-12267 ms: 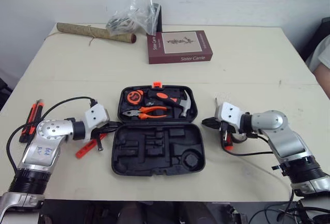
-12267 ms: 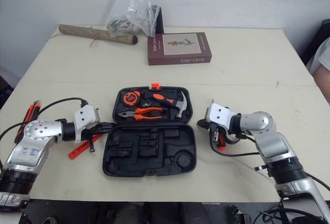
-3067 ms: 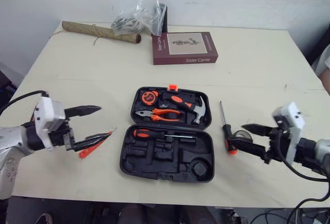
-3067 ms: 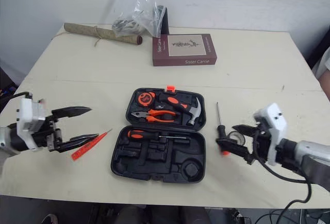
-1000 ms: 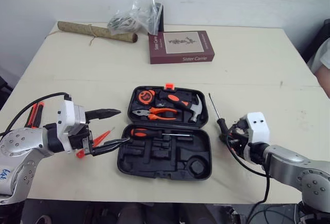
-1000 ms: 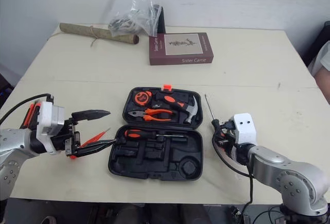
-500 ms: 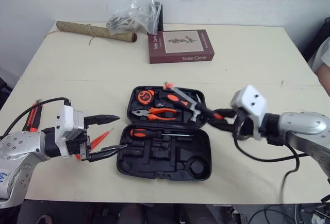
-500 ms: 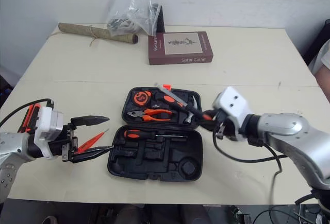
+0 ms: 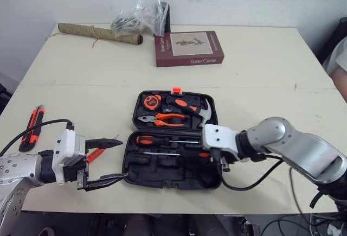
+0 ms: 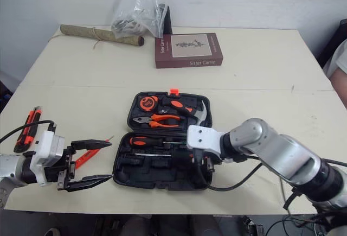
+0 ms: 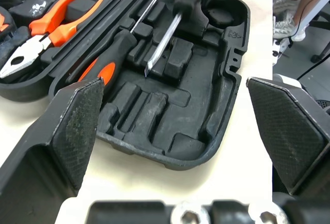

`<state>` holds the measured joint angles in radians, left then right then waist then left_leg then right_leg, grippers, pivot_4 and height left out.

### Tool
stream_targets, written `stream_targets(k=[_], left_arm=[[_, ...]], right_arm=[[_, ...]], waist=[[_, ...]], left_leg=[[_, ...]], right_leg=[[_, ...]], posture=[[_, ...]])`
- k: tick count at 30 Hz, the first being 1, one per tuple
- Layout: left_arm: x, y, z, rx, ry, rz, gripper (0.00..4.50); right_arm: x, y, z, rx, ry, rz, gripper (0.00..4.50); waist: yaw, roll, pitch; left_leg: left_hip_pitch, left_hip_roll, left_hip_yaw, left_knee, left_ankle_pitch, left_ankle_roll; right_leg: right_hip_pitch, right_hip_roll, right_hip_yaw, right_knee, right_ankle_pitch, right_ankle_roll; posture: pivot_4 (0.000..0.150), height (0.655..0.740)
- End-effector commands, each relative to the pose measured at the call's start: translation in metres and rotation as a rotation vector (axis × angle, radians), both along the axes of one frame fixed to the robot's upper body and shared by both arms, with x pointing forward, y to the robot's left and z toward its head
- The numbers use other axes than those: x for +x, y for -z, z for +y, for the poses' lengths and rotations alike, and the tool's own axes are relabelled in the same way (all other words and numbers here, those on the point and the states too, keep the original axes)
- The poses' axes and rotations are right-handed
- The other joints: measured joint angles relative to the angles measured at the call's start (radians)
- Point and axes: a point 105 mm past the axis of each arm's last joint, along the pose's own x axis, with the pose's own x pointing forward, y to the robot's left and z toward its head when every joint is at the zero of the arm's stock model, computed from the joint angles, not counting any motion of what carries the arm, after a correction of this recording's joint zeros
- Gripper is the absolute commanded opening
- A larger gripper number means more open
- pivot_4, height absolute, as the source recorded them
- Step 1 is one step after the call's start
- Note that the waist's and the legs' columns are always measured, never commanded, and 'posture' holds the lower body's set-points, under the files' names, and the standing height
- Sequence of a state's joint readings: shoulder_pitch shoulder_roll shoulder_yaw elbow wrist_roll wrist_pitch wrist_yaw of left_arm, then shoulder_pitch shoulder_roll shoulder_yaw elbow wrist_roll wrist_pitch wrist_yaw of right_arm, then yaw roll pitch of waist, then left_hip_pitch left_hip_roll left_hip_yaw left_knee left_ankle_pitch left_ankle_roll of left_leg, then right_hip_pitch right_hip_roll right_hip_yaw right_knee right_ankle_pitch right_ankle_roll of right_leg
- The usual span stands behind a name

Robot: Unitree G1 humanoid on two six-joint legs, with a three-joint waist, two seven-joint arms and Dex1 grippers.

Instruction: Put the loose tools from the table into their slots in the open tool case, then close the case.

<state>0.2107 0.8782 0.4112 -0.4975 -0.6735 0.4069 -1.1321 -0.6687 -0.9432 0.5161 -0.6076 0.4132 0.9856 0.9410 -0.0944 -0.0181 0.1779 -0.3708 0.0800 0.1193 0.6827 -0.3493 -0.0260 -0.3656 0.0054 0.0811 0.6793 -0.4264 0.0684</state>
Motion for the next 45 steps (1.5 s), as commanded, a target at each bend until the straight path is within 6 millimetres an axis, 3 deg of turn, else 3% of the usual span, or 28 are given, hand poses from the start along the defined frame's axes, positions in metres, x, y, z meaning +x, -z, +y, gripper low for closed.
stream_targets(k=[1, 10, 30, 45], left_arm=[[-0.003, -0.006, -0.003, -0.01, 0.01, -0.017, 4.5], [-0.003, -0.005, -0.003, -0.015, 0.008, -0.015, 4.5], [-0.002, -0.006, -0.003, -0.017, -0.01, -0.015, 4.5], [-0.001, -0.006, -0.003, -0.021, -0.025, -0.022, 4.5]], right_arm=[[0.003, -0.007, 0.0, -0.022, 0.015, -0.055, 0.98], [0.013, -0.006, -0.008, -0.096, 0.038, -0.086, 0.98], [0.009, -0.002, 0.009, -0.084, 0.012, -0.051, 0.98], [0.006, 0.002, 0.01, -0.101, -0.012, -0.042, 0.98]], waist=[[0.001, 0.0, 0.0], [-0.015, 0.0, 0.0], [-0.02, 0.0, 0.0], [-0.019, 0.0, 0.0]], left_leg=[[0.0, 0.0, 0.0, 0.0, 0.0, 0.0], [0.0, 0.0, 0.0, 0.0, 0.0, 0.0], [0.0, 0.0, 0.0, 0.0, 0.0, 0.0], [0.0, 0.0, 0.0, 0.0, 0.0, 0.0]], right_leg=[[0.0, 0.0, 0.0, 0.0, 0.0, 0.0], [-0.001, 0.0, 0.0, 0.001, 0.0, 0.0], [-0.001, 0.0, 0.0, 0.003, 0.0, 0.0], [-0.002, 0.0, 0.0, 0.003, 0.0, 0.0]], posture=[[0.15, 0.74], [0.15, 0.74], [0.15, 0.74], [0.15, 0.74]])
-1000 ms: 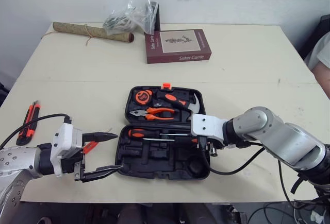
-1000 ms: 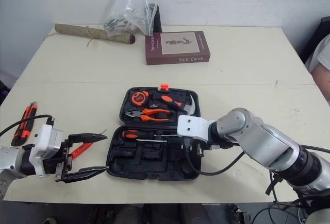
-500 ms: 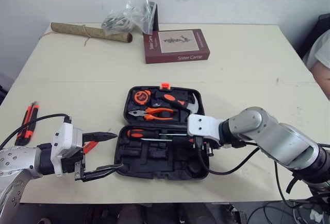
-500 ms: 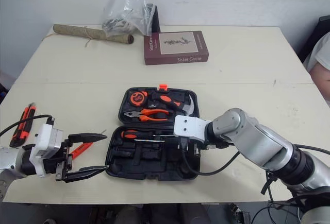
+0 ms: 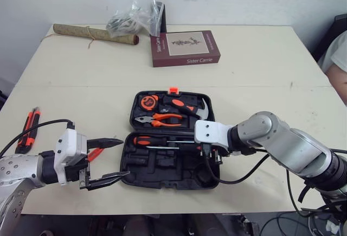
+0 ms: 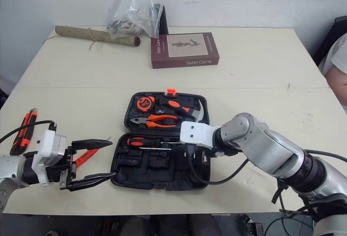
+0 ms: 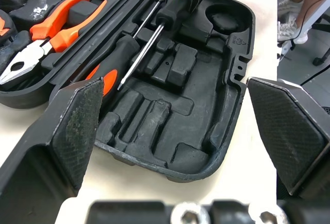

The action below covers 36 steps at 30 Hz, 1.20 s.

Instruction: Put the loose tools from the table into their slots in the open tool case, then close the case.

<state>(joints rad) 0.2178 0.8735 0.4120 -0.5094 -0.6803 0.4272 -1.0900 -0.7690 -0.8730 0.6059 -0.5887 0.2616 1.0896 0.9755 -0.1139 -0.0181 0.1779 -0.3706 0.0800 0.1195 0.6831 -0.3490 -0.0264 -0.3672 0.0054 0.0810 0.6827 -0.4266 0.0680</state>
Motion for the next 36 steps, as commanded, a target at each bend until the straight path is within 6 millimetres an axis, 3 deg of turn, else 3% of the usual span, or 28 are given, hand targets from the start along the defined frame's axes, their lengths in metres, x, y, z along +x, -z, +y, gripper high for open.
stream_targets(k=[1, 2, 4, 5, 18, 23, 27, 30, 33, 36], left_arm=[[-0.003, -0.007, -0.003, -0.012, 0.012, -0.029, 4.5], [-0.003, -0.007, -0.003, -0.012, 0.012, -0.028, 4.5], [-0.003, -0.007, -0.002, -0.012, 0.012, -0.028, 4.5], [-0.003, -0.007, -0.002, -0.012, 0.012, -0.028, 4.5], [-0.001, -0.008, 0.001, -0.009, 0.001, -0.033, 4.5], [-0.001, -0.007, 0.003, -0.005, -0.007, -0.041, 4.5], [0.001, -0.008, 0.003, -0.006, -0.004, -0.057, 4.5], [0.004, -0.009, 0.002, -0.008, 0.005, -0.071, 4.5], [0.006, -0.008, 0.0, -0.007, 0.02, -0.082, 4.5], [0.006, -0.007, -0.001, -0.003, 0.026, -0.084, 4.5]], right_arm=[[-0.006, 0.002, 0.003, -0.004, -0.035, 0.011, 0.98], [-0.007, 0.002, 0.003, -0.005, -0.035, 0.014, 0.98], [-0.007, 0.002, 0.004, 0.003, -0.044, 0.008, 2.02], [-0.007, 0.001, 0.004, 0.008, -0.048, 0.006, 2.19], [-0.015, -0.028, -0.011, 0.125, -0.094, 0.121, 2.19], [-0.01, -0.047, -0.022, 0.351, -0.084, 0.108, 2.19], [-0.024, -0.046, -0.007, 0.593, -0.271, 0.086, 2.19], [-0.022, -0.033, 0.003, 0.656, -0.288, 0.053, 1.42], [-0.017, -0.015, 0.017, 0.692, -0.294, 0.035, 0.09], [-0.013, -0.001, 0.025, 0.681, -0.317, 0.003, 0.09]], waist=[[0.0, 0.0, 0.0], [0.0, 0.0, 0.0], [0.0, 0.0, 0.0], [0.0, 0.0, 0.0], [0.001, 0.0, 0.0], [0.003, -0.001, 0.0], [0.003, -0.002, -0.001], [0.004, -0.001, -0.001], [0.004, -0.002, -0.001], [0.003, -0.001, -0.001]], left_leg=[[0.0, 0.0, 0.0, 0.0, 0.0, 0.0], [0.0, 0.0, 0.0, 0.0, 0.0, 0.0], [0.0, 0.0, 0.0, 0.0, 0.0, 0.0], [0.0, 0.0, 0.0, 0.0, 0.0, 0.0], [0.0, 0.0, 0.0, 0.0, 0.0, 0.0], [0.0, 0.0, 0.0, 0.0, 0.0, 0.0], [0.002, 0.0, -0.001, 0.0, 0.0, 0.0], [0.002, 0.0, -0.001, 0.0, 0.0, 0.0], [0.003, 0.0, -0.001, 0.001, 0.0, 0.0], [0.003, 0.0, -0.001, 0.001, 0.0, 0.0]], right_leg=[[0.0, 0.0, 0.0, 0.0, 0.0, 0.0], [0.0, 0.0, 0.0, 0.0, 0.0, 0.0], [0.0, 0.0, 0.0, 0.0, 0.0, 0.0], [0.0, 0.0, 0.0, 0.0, 0.0, 0.0], [0.0, 0.0, 0.0, 0.0, 0.0, 0.0], [0.002, 0.0, 0.0, -0.002, 0.0, 0.0], [0.005, 0.001, -0.001, -0.003, 0.0, 0.0], [0.006, 0.002, -0.001, -0.004, 0.0, 0.0], [0.006, 0.002, -0.001, -0.003, 0.0, 0.0], [0.006, 0.002, -0.001, -0.003, 0.0, 0.0]], posture=[[0.15, 0.74], [0.15, 0.74], [0.15, 0.74], [0.15, 0.74], [0.15, 0.74], [0.15, 0.74], [0.15, 0.74], [0.15, 0.74], [0.15, 0.74], [0.15, 0.74]])
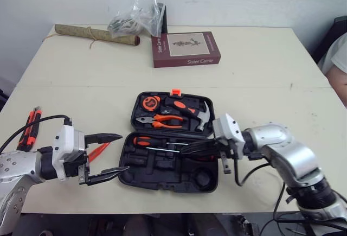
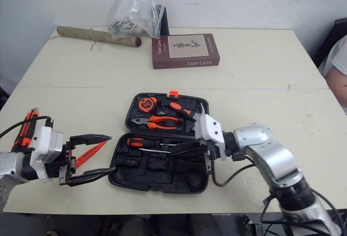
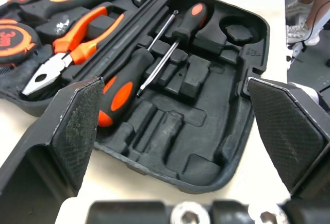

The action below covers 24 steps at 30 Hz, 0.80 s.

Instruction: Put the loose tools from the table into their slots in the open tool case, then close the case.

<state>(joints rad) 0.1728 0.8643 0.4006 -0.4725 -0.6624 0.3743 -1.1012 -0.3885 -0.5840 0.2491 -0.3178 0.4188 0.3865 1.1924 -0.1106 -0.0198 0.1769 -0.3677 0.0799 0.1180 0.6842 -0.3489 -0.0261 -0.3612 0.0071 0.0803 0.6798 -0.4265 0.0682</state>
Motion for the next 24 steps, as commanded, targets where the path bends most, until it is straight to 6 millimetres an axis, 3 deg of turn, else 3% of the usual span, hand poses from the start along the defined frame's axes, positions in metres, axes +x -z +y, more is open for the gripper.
stream_targets(k=[1, 6, 18, 24], left_arm=[[-0.001, -0.001, -0.002, 0.001, 0.02, -0.022, 4.5], [-0.002, -0.002, -0.004, 0.003, 0.019, -0.023, 4.5], [-0.005, -0.002, -0.006, -0.002, 0.01, -0.015, 4.5], [-0.005, -0.002, -0.006, -0.004, 0.007, -0.016, 4.5]], right_arm=[[0.003, 0.011, 0.008, -0.009, -0.013, -0.069, 0.09], [0.007, 0.031, 0.011, -0.052, -0.015, -0.054, 0.09], [0.017, 0.023, 0.006, 0.001, 0.024, -0.009, 0.09], [0.025, 0.034, 0.004, -0.04, 0.059, -0.017, 0.09]], waist=[[0.0, 0.0, 0.0], [0.001, 0.0, 0.0], [0.0, 0.0, 0.0], [0.0, 0.0, 0.0]], left_leg=[[0.0, 0.0, 0.0, 0.0, 0.0, 0.0], [0.0, 0.0, 0.0, 0.0, 0.0, 0.0], [0.0, 0.0, 0.0, 0.001, 0.0, 0.0], [0.0, 0.0, 0.0, 0.001, 0.0, 0.0]], right_leg=[[0.0, 0.0, 0.0, 0.0, 0.0, 0.0], [0.0, 0.0, 0.0, 0.001, 0.0, 0.0], [0.0, 0.0, 0.0, 0.002, 0.0, 0.0], [0.0, 0.0, 0.0, 0.002, 0.0, 0.0]], posture=[[0.15, 0.74], [0.15, 0.74], [0.15, 0.74], [0.15, 0.74]])
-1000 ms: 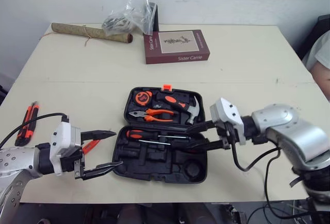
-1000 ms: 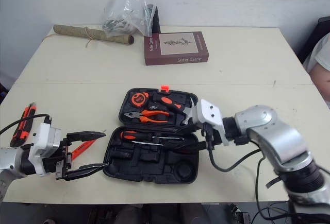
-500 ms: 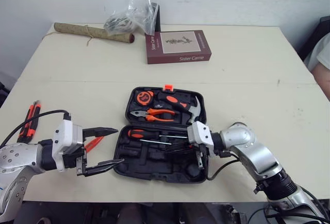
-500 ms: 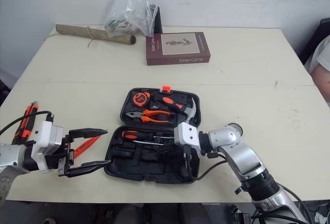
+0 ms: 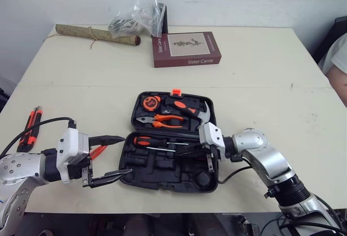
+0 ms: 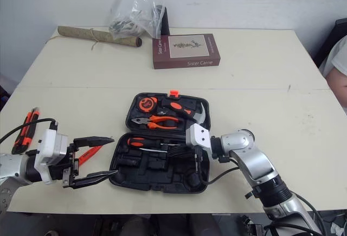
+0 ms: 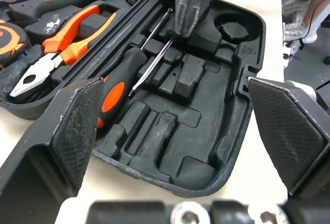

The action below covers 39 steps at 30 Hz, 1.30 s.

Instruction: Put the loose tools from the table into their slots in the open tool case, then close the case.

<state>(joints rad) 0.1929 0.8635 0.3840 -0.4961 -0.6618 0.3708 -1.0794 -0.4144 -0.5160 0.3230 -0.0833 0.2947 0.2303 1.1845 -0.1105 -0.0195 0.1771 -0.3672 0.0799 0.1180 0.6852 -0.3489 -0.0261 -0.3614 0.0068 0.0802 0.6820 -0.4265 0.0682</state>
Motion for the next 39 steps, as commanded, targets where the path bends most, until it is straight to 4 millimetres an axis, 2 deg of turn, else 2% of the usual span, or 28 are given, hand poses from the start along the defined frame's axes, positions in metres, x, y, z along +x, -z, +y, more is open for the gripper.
stream_targets(k=[1, 6, 10, 16, 18, 20, 21, 23, 26, 27, 29, 32, 34, 36, 37, 39], left_arm=[[-0.002, -0.005, -0.001, -0.007, 0.003, -0.024, 4.5], [-0.001, -0.006, 0.0, -0.005, -0.001, -0.027, 4.5], [0.0, -0.006, 0.001, 0.0, -0.006, -0.03, 4.5], [0.0, -0.006, 0.002, 0.005, -0.012, -0.029, 4.5], [0.0, -0.006, 0.003, 0.007, -0.014, -0.029, 4.5], [0.0, -0.007, 0.004, 0.008, -0.023, -0.033, 4.5], [0.0, -0.007, 0.006, 0.011, -0.032, -0.036, 4.5], [0.0, -0.007, 0.008, 0.015, -0.047, -0.04, 4.5], [-0.001, -0.005, 0.019, 0.017, -0.105, -0.037, 4.5], [-0.002, -0.004, 0.025, 0.015, -0.13, -0.038, 4.5], [-0.004, -0.003, 0.053, 0.02, -0.252, -0.049, 4.5], [-0.014, 0.0, 0.096, 0.046, -0.435, -0.066, 4.5], [-0.028, 0.001, 0.137, 0.052, -0.61, -0.075, 4.5], [-0.044, 0.003, 0.171, 0.071, -0.756, -0.086, 4.5], [-0.049, 0.004, 0.182, 0.079, -0.798, -0.087, 4.5], [-0.064, 0.004, 0.212, 0.094, -0.934, -0.106, 4.5]], right_arm=[[0.003, 0.001, 0.0, -0.01, 0.011, -0.034, 0.09], [0.005, 0.026, -0.008, -0.147, 0.015, -0.071, 0.09], [0.007, 0.046, -0.011, -0.251, 0.032, -0.097, 0.09], [0.007, 0.053, -0.007, -0.282, 0.096, -0.017, 0.09], [0.007, 0.047, -0.004, -0.251, 0.097, -0.013, 0.09], [0.007, 0.025, 0.002, -0.126, 0.087, -0.014, 0.09], [0.008, 0.01, 0.001, -0.047, 0.079, -0.035, 0.09], [0.009, -0.008, -0.002, 0.04, 0.073, -0.064, 0.09], [0.008, -0.034, -0.029, 0.119, 0.091, -0.064, 0.09], [0.002, -0.035, -0.039, 0.095, 0.084, -0.005, 0.35], [-0.006, -0.042, -0.07, 0.038, 0.119, -0.002, 1.01], [-0.007, -0.06, -0.107, 0.058, 0.223, -0.059, 2.58], [-0.009, -0.067, -0.147, 0.062, 0.327, -0.114, 3.51], [-0.011, -0.066, -0.185, 0.015, 0.444, -0.136, 4.46], [-0.012, -0.065, -0.197, -0.001, 0.484, -0.142, 4.46], [-0.015, -0.059, -0.234, -0.061, 0.605, -0.171, 4.46]], waist=[[0.0, 0.0, 0.0], [0.0, 0.0, 0.0], [0.0, -0.002, -0.001], [0.001, -0.007, -0.005], [0.002, -0.01, -0.007], [0.003, -0.011, -0.008], [0.003, -0.011, -0.008], [0.007, -0.01, -0.007], [0.019, -0.005, -0.003], [0.025, -0.002, -0.001], [0.03, -0.001, -0.001], [0.03, -0.002, -0.001], [0.027, -0.002, -0.001], [0.026, -0.003, 0.0], [0.025, -0.003, 0.0], [0.025, -0.004, 0.001]], left_leg=[[0.0, 0.0, 0.0, 0.0, 0.0, 0.0], [0.003, 0.0, 0.0, 0.0, 0.0, 0.0], [0.011, 0.0, 0.0, -0.001, 0.0, 0.0], [0.032, 0.0, 0.0, -0.005, 0.0, -0.001], [0.037, 0.0, 0.0, -0.007, -0.001, -0.001], [0.038, 0.0, 0.0, -0.009, -0.001, -0.002], [0.038, 0.0, 0.0, -0.009, -0.001, -0.002], [0.035, 0.0, 0.0, -0.009, -0.001, -0.001], [0.029, 0.0, 0.0, -0.009, -0.002, -0.001], [0.028, 0.0, 0.0, -0.009, -0.002, 0.0], [0.026, 0.0, 0.0, -0.009, -0.004, 0.002], [0.021, 0.0, -0.001, -0.013, -0.004, 0.001], [0.013, 0.0, -0.001, -0.011, -0.004, 0.001], [0.012, 0.0, 0.0, -0.011, -0.005, 0.002], [0.012, 0.0, 0.001, -0.011, -0.005, 0.003], [0.014, 0.0, 0.002, -0.01, -0.006, 0.004]], right_leg=[[0.0, 0.0, 0.0, 0.0, 0.0, 0.0], [0.002, 0.0, 0.0, 0.0, 0.0, 0.0], [0.011, 0.0, 0.0, 0.0, 0.0, 0.0], [0.032, 0.0, 0.0, -0.005, -0.001, -0.001], [0.038, 0.0, 0.0, -0.008, -0.001, -0.001], [0.039, 0.0, -0.001, -0.009, -0.001, -0.001], [0.038, 0.0, -0.001, -0.009, -0.001, -0.001], [0.036, 0.0, -0.001, -0.01, -0.001, -0.001], [0.032, 0.0, -0.001, -0.013, 0.0, -0.001], [0.032, 0.0, -0.001, -0.015, 0.0, 0.0], [0.031, -0.001, -0.001, -0.018, 0.0, 0.0], [0.026, -0.001, -0.002, -0.022, 0.0, 0.0], [0.018, 0.0, -0.002, -0.021, 0.0, 0.0], [0.018, 0.0, -0.002, -0.022, 0.0, 0.0], [0.018, 0.0, -0.001, -0.022, 0.0, 0.0], [0.02, 0.0, 0.0, -0.023, 0.0, 0.0]], posture=[[0.15, 0.74], [0.15, 0.74], [0.15, 0.74], [0.15, 0.74], [0.15, 0.74], [0.15, 0.74], [0.15, 0.74], [0.15, 0.74], [0.15, 0.74], [0.15, 0.74], [0.15, 0.74], [0.15, 0.74], [0.15, 0.74], [0.15, 0.74], [0.15, 0.74], [0.15, 0.74]])
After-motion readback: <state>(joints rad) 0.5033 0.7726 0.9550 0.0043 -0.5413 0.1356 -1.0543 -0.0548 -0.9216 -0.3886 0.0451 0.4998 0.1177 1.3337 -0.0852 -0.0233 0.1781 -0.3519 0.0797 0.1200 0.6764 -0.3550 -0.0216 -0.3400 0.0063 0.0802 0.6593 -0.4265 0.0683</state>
